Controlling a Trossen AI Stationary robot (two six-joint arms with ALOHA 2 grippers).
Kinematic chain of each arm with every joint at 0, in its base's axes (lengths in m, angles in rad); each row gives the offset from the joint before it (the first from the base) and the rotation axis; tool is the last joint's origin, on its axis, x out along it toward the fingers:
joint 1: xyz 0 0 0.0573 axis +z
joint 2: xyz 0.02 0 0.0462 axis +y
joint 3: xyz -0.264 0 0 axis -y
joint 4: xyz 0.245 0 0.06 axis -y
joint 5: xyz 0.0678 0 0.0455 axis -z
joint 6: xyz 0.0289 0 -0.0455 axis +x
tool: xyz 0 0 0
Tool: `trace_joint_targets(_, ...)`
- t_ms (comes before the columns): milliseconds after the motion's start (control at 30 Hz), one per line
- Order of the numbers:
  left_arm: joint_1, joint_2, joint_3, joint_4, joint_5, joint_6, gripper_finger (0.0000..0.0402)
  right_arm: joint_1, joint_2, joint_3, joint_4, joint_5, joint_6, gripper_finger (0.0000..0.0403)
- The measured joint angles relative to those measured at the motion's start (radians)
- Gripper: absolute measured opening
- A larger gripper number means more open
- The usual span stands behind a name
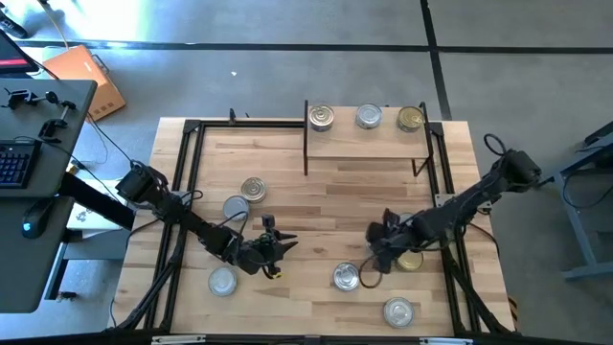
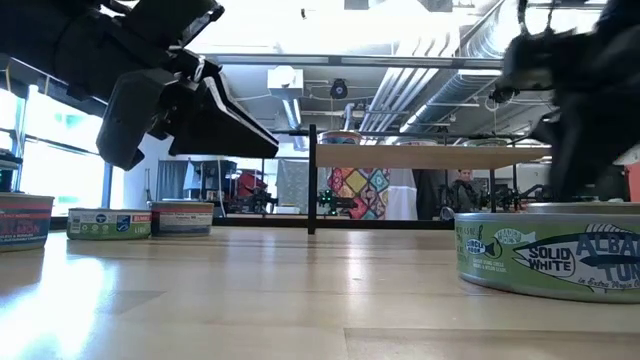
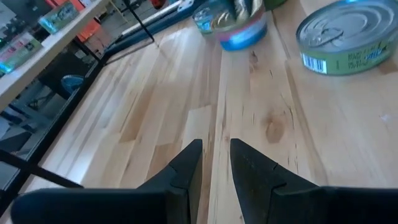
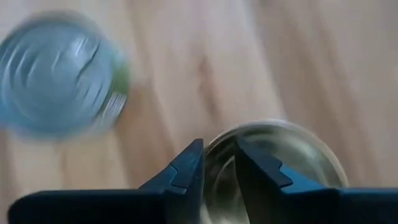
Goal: Stack canned seafood by type on shelf
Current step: Put the blue tuna can on the shelf
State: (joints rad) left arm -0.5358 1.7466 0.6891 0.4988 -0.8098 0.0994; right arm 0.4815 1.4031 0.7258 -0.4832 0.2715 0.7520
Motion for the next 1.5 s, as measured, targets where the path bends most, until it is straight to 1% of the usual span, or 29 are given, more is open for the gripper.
trace_joint_targets(67, 0.0, 0.0, 0.0, 0.012, 0.0, 0.007, 0.0076, -0.042, 0.018, 0.0, 0.06, 0.04, 0.011, 0.0083)
trace_joint_targets(167, 0.0, 0.0, 0.0, 0.025, 0.0, 0.008, 0.0076, -0.104, 0.026, 0.0, 0.132, 0.098, 0.08, 0.0083)
trace_joint_targets(233, 0.0, 0.0, 0.0, 0.023, 0.0, 0.008, 0.0076, -0.137, 0.026, 0.0, 0.17, 0.104, 0.089, 0.0083)
trace_joint_targets(300, 0.0, 0.0, 0.0, 0.023, 0.0, 0.008, 0.0076, -0.156, 0.026, 0.0, 0.193, 0.071, 0.033, 0.0083)
trace_joint_targets(367, 0.0, 0.0, 0.0, 0.023, 0.0, 0.008, 0.0076, -0.161, 0.026, 0.0, 0.193, 0.01, -0.029, 0.0083)
trace_joint_targets(500, 0.0, 0.0, 0.0, 0.022, 0.0, 0.009, 0.0076, -0.142, 0.026, 0.0, 0.166, -0.155, -0.141, 0.0083)
trace_joint_targets(533, 0.0, 0.0, 0.0, 0.022, 0.0, 0.009, 0.0076, -0.131, 0.026, 0.0, 0.152, -0.183, -0.152, 0.0083)
trace_joint_targets(633, 0.0, 0.0, 0.0, 0.022, 0.0, 0.009, 0.0076, -0.102, 0.024, 0.002, 0.112, -0.188, -0.142, 0.0083)
trace_joint_targets(700, 0.0, 0.0, 0.0, 0.022, 0.0, 0.009, 0.0076, -0.087, 0.024, 0.004, 0.093, -0.169, -0.118, 0.0083)
trace_joint_targets(900, 0.0, 0.0, 0.0, 0.023, 0.0, 0.009, 0.0076, -0.053, 0.024, 0.003, 0.092, -0.165, -0.103, 0.0083)
trace_joint_targets(1033, 0.0, 0.0, 0.0, 0.023, 0.0, 0.009, 0.0076, -0.046, 0.025, 0.041, 0.025, -0.165, -0.098, 0.0083)
trace_joint_targets(1167, 0.0, 0.0, 0.0, 0.022, 0.0, 0.009, 0.0076, -0.047, 0.025, 0.103, -0.107, -0.147, -0.063, 0.0083)
trace_joint_targets(1300, 0.0, 0.0, 0.0, 0.022, 0.0, 0.009, 0.0076, -0.047, 0.025, 0.156, -0.257, -0.143, 0.028, 0.0083)
trace_joint_targets(1400, 0.0, 0.0, 0.0, 0.022, 0.0, 0.009, 0.0076, -0.047, 0.025, 0.167, -0.349, -0.147, 0.124, 0.0083)
trace_joint_targets(1500, 0.0, 0.0, 0.0, 0.022, 0.0, 0.009, 0.0076, -0.048, 0.031, 0.161, -0.37, -0.194, 0.156, 0.0083)
